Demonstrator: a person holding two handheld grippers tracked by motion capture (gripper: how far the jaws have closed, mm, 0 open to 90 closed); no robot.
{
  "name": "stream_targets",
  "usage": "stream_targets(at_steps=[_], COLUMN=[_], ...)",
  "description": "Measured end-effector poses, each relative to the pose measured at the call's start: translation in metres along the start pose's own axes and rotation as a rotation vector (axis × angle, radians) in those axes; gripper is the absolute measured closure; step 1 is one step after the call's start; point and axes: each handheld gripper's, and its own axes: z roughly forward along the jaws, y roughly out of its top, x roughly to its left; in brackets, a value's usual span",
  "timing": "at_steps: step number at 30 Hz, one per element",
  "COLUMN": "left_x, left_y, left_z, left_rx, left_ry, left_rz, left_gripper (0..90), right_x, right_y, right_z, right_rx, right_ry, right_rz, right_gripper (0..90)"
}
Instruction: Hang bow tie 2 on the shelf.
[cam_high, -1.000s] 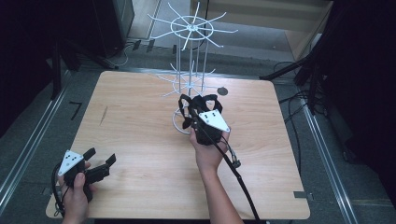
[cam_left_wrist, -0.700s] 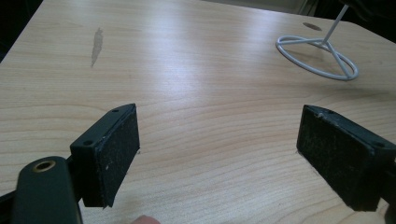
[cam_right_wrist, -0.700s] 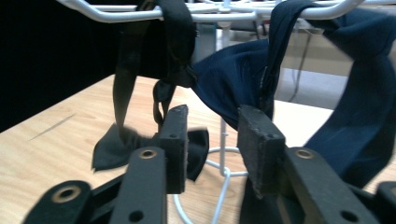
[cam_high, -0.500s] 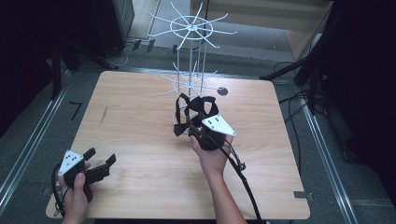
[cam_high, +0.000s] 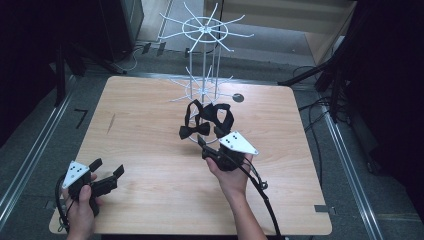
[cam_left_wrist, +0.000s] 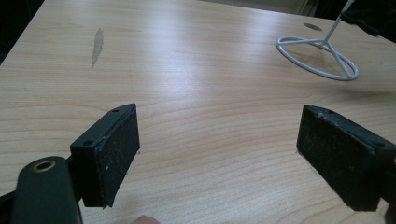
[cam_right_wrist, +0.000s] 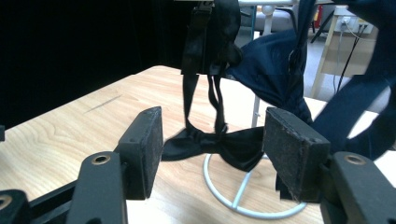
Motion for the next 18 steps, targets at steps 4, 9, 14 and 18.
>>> stream_targets(at_steps=[4,9,14,18], left_x=[0.0,0.0,0.0,0.0], left_y=[0.0,0.0,0.0,0.0], left_z=[0.0,0.0,0.0,0.0], left_rx=[0.0,-0.001,-0.002,-0.002], left_ry=[0.001,0.0,0.001,0.001], left_rz=[-0.001,-0.001,-0.004,-0.004], left_gripper=[14.0,14.0,14.0,14.0], right_x=[-0.003,-0.005,-0.01,-0.016], right_y=[-0.004,-0.008,-0.012,-0.017], right_z=[-0.006,-0.015,-0.023,-0.028], right_rx=[0.007,0.005,0.006,0.012], right_ry=[0.008,0.014,0.004,0.001], right_rz=[0.016,0.016,0.02,0.028], right_gripper=[38.8,38.0,35.6,32.4])
